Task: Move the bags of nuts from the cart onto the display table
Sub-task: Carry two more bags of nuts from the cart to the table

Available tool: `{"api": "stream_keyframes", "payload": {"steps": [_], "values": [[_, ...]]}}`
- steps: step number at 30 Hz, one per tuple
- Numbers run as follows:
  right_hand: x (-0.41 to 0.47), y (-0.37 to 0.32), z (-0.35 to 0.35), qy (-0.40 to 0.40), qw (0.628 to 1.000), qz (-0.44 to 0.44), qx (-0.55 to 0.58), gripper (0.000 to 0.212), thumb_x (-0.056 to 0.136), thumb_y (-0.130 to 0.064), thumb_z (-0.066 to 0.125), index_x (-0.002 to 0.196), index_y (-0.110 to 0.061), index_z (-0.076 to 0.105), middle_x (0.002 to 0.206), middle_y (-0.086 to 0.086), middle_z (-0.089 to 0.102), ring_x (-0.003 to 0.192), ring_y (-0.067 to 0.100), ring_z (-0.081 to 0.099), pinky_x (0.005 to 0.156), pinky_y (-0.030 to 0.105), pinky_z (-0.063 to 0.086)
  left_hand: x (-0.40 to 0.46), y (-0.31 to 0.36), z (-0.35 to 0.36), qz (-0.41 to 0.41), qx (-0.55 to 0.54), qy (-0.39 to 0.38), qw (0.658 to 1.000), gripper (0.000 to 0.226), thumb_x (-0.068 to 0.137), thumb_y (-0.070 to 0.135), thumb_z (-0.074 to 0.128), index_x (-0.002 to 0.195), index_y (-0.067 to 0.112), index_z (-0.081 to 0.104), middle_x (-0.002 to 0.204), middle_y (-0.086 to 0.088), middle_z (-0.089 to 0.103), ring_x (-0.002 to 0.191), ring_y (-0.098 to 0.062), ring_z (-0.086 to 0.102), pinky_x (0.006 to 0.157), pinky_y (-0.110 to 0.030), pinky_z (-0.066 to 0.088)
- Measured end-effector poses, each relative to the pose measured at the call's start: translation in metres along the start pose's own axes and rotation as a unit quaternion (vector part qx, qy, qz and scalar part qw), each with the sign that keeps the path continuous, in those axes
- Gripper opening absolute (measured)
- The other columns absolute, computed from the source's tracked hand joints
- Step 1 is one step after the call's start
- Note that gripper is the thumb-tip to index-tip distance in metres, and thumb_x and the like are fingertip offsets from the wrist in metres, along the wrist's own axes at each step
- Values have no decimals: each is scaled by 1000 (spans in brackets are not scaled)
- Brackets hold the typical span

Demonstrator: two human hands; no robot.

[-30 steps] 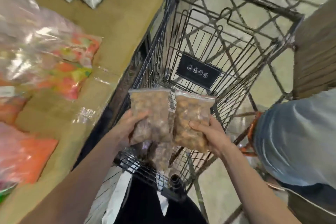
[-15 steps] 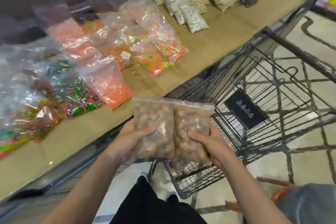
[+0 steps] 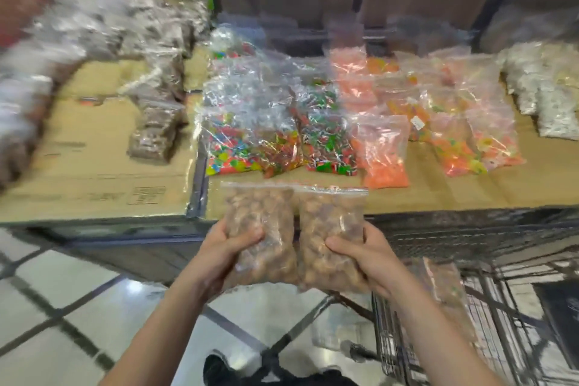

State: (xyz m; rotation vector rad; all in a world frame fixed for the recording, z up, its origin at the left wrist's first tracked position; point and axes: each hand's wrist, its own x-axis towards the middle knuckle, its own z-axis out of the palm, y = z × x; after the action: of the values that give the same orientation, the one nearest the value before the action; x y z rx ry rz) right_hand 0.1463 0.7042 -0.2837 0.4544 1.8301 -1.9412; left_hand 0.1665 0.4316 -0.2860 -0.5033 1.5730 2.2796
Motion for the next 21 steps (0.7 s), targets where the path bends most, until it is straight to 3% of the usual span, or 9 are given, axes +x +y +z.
{"api": "stream_keyframes", "payload": {"steps": [3, 8, 10, 12, 14, 16, 18, 21], "values": [[17, -7, 76, -38, 999, 4, -27, 47, 73, -7, 88, 115, -12, 68, 101, 4, 81, 94, 23, 78, 78, 39, 60, -20, 19, -70, 21, -35, 38, 998, 72, 59, 22, 89, 122, 2, 63, 111, -24, 73, 93, -35, 75, 70, -39, 62], [36, -14, 194, -78, 996, -9, -41, 67, 55, -15, 95, 116, -11, 68, 100, 4, 81, 92, 22, 77, 77, 37, 60, -45, 51, -176, 59, -59, 87, 993, 53, 73, 11, 86, 120, 1, 64, 105, -20, 76, 86, -30, 75, 69, -38, 63], [45, -14, 234, -91, 995, -6, -43, 61, 62, -11, 94, 117, -10, 67, 102, 6, 81, 95, 25, 77, 80, 40, 61, -50, 63, -214, 71, -54, 103, 991, 68, 64, 23, 93, 120, 0, 64, 106, -21, 75, 87, -32, 75, 69, -39, 63], [51, -16, 268, -103, 994, -4, -48, 59, 67, -8, 92, 120, -10, 65, 106, 7, 80, 99, 27, 77, 86, 45, 61, -53, 76, -245, 74, -57, 118, 989, 84, 48, 35, 99, 119, 3, 66, 109, -23, 74, 91, -37, 74, 77, -49, 62], [56, -19, 295, -113, 992, -3, -57, 63, 67, -11, 93, 123, -10, 64, 108, 8, 80, 101, 28, 76, 92, 49, 60, -50, 87, -272, 78, -61, 131, 986, 72, 57, 30, 95, 118, 4, 67, 111, -24, 73, 99, -43, 72, 90, -60, 57], [62, -22, 314, -115, 992, -6, -57, 61, 68, -9, 93, 122, -11, 64, 109, 8, 80, 103, 28, 76, 94, 51, 59, -45, 99, -289, 83, -65, 133, 985, 66, 63, 26, 90, 121, 4, 66, 113, -23, 73, 101, -42, 71, 87, -55, 59], [70, -25, 328, -109, 993, -15, -48, 62, 65, -9, 93, 120, -11, 64, 107, 8, 80, 101, 28, 76, 92, 48, 60, -36, 111, -301, 94, -63, 126, 986, 75, 58, 29, 95, 122, 4, 65, 113, -22, 74, 96, -36, 74, 74, -44, 62], [86, -34, 345, -103, 994, -22, -34, 57, 69, -6, 91, 119, -13, 64, 105, 6, 80, 99, 26, 77, 89, 45, 60, -18, 128, -313, 99, -65, 123, 985, 55, 72, 17, 88, 120, 4, 66, 109, -20, 75, 93, -33, 75, 70, -37, 62]]}}
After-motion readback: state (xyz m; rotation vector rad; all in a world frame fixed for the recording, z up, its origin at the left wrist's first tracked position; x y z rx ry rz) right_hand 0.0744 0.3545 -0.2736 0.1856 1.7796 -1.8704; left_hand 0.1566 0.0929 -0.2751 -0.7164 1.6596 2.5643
